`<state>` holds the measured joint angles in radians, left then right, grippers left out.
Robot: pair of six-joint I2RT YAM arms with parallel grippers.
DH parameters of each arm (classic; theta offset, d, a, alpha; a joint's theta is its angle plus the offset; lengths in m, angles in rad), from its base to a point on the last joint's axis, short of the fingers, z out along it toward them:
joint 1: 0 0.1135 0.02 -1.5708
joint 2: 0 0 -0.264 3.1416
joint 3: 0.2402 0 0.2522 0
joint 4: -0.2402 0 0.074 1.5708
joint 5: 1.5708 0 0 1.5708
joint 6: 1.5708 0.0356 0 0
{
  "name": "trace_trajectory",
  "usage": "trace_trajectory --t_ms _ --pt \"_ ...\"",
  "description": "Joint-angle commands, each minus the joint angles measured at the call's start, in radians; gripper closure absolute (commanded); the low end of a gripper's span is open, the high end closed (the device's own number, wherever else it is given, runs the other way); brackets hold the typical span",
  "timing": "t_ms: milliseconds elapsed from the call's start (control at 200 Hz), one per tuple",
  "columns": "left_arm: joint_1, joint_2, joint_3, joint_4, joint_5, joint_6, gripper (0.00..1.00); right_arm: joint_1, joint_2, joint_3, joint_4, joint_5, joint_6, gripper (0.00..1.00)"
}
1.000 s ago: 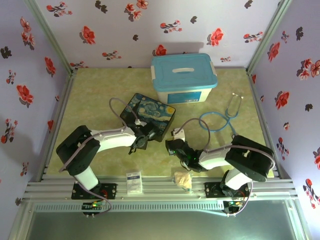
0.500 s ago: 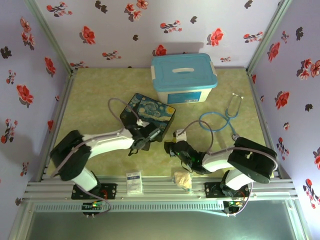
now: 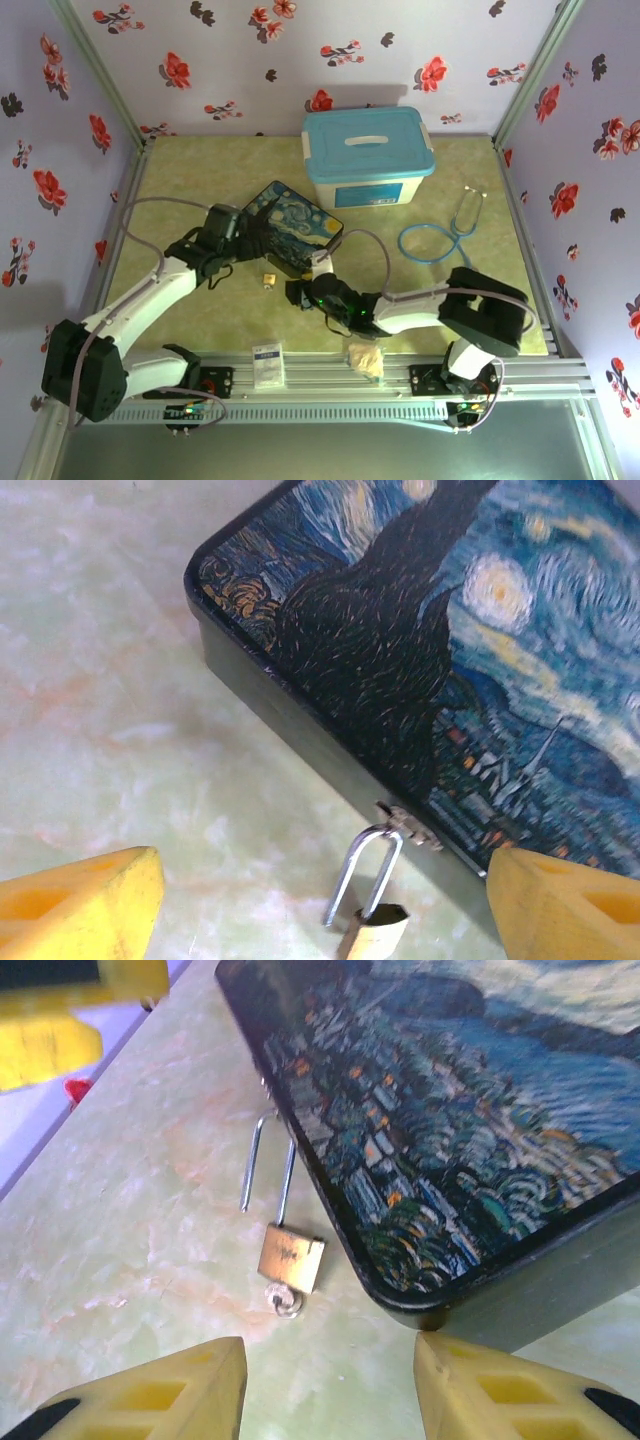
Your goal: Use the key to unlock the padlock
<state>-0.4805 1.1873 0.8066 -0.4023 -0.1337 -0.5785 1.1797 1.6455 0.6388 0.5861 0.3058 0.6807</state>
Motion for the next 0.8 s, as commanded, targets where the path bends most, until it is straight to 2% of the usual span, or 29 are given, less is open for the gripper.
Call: trace_trajectory --t_ms 0,80,165,325,480,595,690,795 --pt "0.058 -0.001 -0.014 0.100 0.081 0.067 0.15 0.014 0.051 0.026 -0.002 0.052 0.122 0.52" --pt "0.094 0.010 -0.013 0.138 0.089 0.105 0.15 0.017 0.056 0.012 -0.027 0.136 0.184 0.52" --pt "0.150 0.051 0.017 0.169 0.109 0.135 0.15 0.004 0.043 0.032 -0.174 0.228 0.248 0.52" --pt "0.259 0.179 0.063 0.344 0.179 0.137 0.14 0.002 0.023 0.061 -0.308 0.286 0.277 0.53" --pt "0.285 0.335 0.129 0.474 0.291 0.171 0.14 -0.010 -0.030 -0.021 -0.336 0.325 0.368 0.54" --pt "0.282 0.395 0.128 0.562 0.391 0.160 0.17 -0.023 -0.114 -0.078 -0.364 0.357 0.363 0.54" --pt "0.272 0.438 0.137 0.528 0.417 0.175 0.22 -0.018 -0.184 -0.123 -0.333 0.332 0.305 0.54" --pt "0.276 0.471 0.129 0.492 0.416 0.172 0.27 0.009 -0.223 -0.147 -0.226 0.194 0.164 0.54"
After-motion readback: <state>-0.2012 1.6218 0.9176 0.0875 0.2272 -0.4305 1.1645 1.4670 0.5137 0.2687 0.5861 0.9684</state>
